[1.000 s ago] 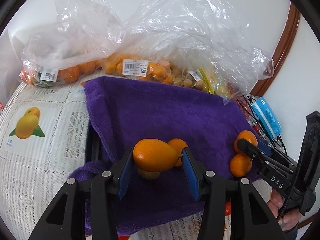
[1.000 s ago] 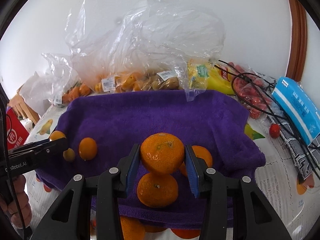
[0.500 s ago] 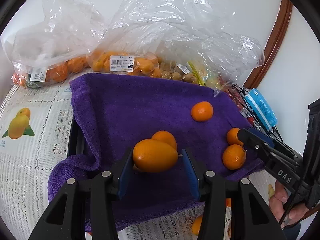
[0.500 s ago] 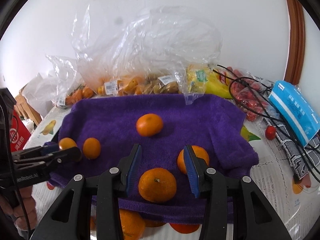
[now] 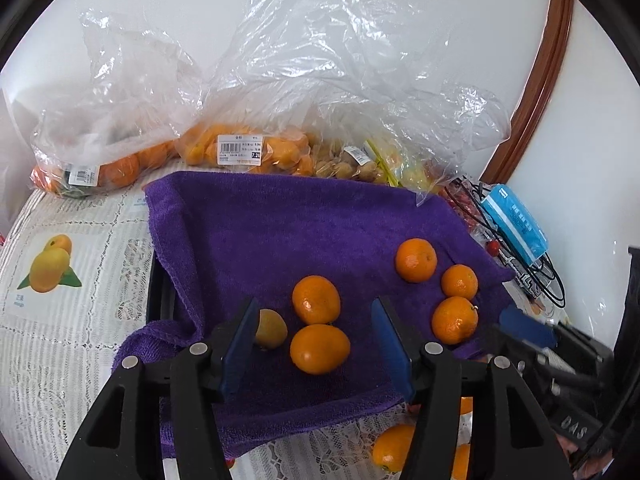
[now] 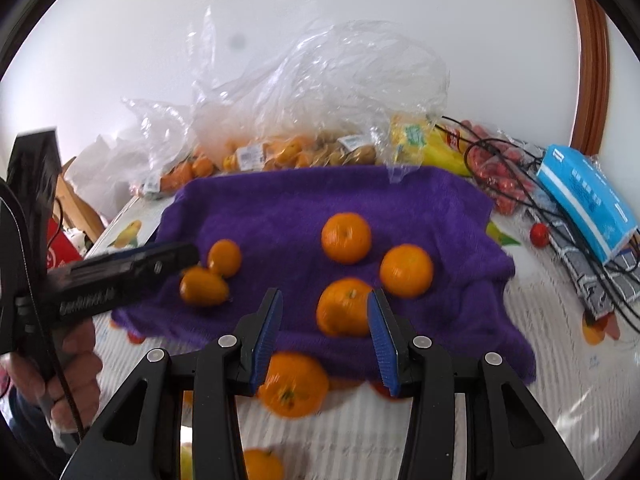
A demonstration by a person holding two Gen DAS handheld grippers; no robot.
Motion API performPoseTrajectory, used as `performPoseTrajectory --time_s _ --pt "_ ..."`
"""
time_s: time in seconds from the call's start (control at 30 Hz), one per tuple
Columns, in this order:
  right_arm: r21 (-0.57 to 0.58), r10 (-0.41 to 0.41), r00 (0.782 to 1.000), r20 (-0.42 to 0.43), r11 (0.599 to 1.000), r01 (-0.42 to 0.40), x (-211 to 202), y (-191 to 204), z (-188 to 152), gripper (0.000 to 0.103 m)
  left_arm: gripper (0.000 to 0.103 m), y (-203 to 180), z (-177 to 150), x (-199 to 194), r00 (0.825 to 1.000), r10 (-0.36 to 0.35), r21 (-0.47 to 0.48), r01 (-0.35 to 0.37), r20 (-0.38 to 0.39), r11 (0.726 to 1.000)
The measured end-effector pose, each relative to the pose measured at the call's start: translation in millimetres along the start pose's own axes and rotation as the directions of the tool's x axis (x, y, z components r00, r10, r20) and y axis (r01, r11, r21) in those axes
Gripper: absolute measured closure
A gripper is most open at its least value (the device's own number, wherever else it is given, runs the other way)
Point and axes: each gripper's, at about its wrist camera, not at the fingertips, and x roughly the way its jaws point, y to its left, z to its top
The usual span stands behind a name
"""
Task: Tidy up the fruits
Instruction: 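Open the left gripper onto the towel while the right gripper grasps another mandarin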
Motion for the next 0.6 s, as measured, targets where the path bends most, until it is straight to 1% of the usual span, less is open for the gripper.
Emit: performPoseTrajectory --time_s 0.17,0.23,0.37,0.43,0.5,0.6 --pt "-0.018 0.009 0.999 -0.040 1.000 -0.009 -1 10 -17 0.059 0.046 1 -2 -12 1.000 0.011 -0.009 -0.011 0.024 1.000" --pt "-0.014 0.011 0.998 -0.070 1.000 -0.012 5 11 -25 0.059 0.045 3 -5 -16 0.999 0.020 -0.013 -0.020 0.028 1.000" --pt "0.017 0.055 0.994 -0.096 0.998 -0.054 12 12 -32 0.059 0.045 12 -17 -26 0.999 0.047 -0.027 -0.047 0.025 0.999" --pt "0.013 0.040 0.993 -0.115 0.999 -0.038 17 14 -33 0.059 0.045 17 -23 -29 0.998 0.059 -0.031 -0.058 0.024 0.998" --pt "0.011 0.035 0.994 -0.102 0.999 -0.034 16 14 -35 0.058 0.045 22 -28 -30 0.998 0.057 -0.044 -0.056 0.017 0.997" --pt "0.028 0.040 0.993 -0.109 0.999 -0.038 15 12 -34 0.059 0.045 27 -30 -30 0.999 0.045 -0.064 -0.044 0.004 0.997"
